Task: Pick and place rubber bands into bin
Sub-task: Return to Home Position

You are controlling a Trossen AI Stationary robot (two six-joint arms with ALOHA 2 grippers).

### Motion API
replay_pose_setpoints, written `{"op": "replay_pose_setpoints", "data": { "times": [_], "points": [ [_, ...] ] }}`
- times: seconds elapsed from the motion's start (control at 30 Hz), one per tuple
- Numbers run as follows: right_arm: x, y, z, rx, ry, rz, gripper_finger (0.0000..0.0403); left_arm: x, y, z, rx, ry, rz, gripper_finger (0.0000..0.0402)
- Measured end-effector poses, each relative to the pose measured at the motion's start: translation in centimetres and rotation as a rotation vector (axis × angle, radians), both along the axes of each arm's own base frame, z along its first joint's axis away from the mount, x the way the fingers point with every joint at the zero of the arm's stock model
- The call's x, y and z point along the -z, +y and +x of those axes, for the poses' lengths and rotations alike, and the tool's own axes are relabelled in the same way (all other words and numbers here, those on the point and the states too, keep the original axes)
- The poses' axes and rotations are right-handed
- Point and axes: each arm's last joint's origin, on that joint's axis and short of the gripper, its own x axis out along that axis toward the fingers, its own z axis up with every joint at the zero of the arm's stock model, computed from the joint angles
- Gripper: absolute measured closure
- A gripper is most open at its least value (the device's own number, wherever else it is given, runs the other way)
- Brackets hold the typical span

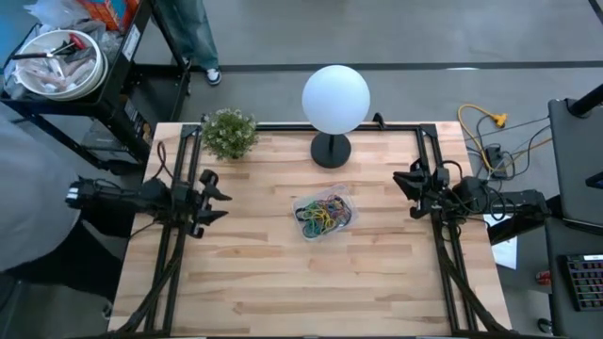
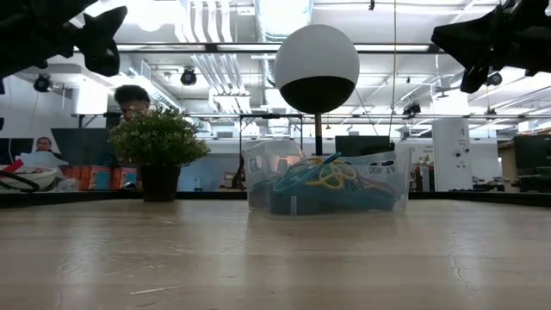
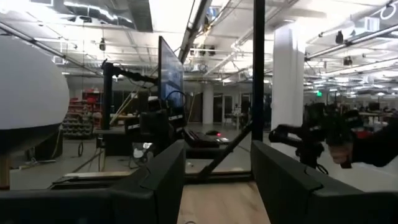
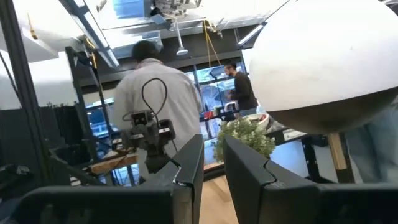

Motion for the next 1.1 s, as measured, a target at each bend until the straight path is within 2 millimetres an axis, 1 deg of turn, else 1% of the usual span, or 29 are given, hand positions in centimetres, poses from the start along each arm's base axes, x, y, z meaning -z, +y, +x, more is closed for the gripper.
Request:
{"op": "replay_pose_setpoints", "data": {
  "times": [0.1,0.17,0.33,0.47,0.63,0.73,0.93,1.1],
  "points": [
    [0.0,0.0,0.0,0.0,-0.002,0.001,0.0346,0.0,0.1,-0.3,-0.009,-0.007,0.008,0.0235],
    [0.0,0.0,0.0,-0.001,-0.002,0.001,0.0346,-0.1,0.2,-0.6,-0.01,-0.018,-0.017,0.0235],
    [0.0,0.0,0.0,0.001,-0.001,-0.003,0.0346,0.0,0.3,-0.9,0.072,-0.015,-0.043,0.0235],
    [0.0,0.0,0.0,0.004,0.0,-0.005,0.0346,0.0,0.3,-0.9,0.076,-0.012,-0.035,0.0235],
    [0.0,0.0,0.0,0.004,0.0,-0.005,0.0346,0.4,0.4,-0.9,0.055,0.021,-0.006,0.0235],
    [0.1,0.0,0.0,0.006,0.017,-0.01,0.0346,1.0,0.5,-0.7,0.04,0.084,0.014,0.0235],
    [1.2,0.0,0.3,-0.002,0.111,0.068,0.0346,1.8,0.7,-0.5,-0.056,0.168,-0.015,0.0235],
    [1.2,0.0,0.3,-0.001,0.113,0.078,0.0346,2.2,0.9,-0.5,-0.094,0.212,-0.033,0.0235]
  ]
}}
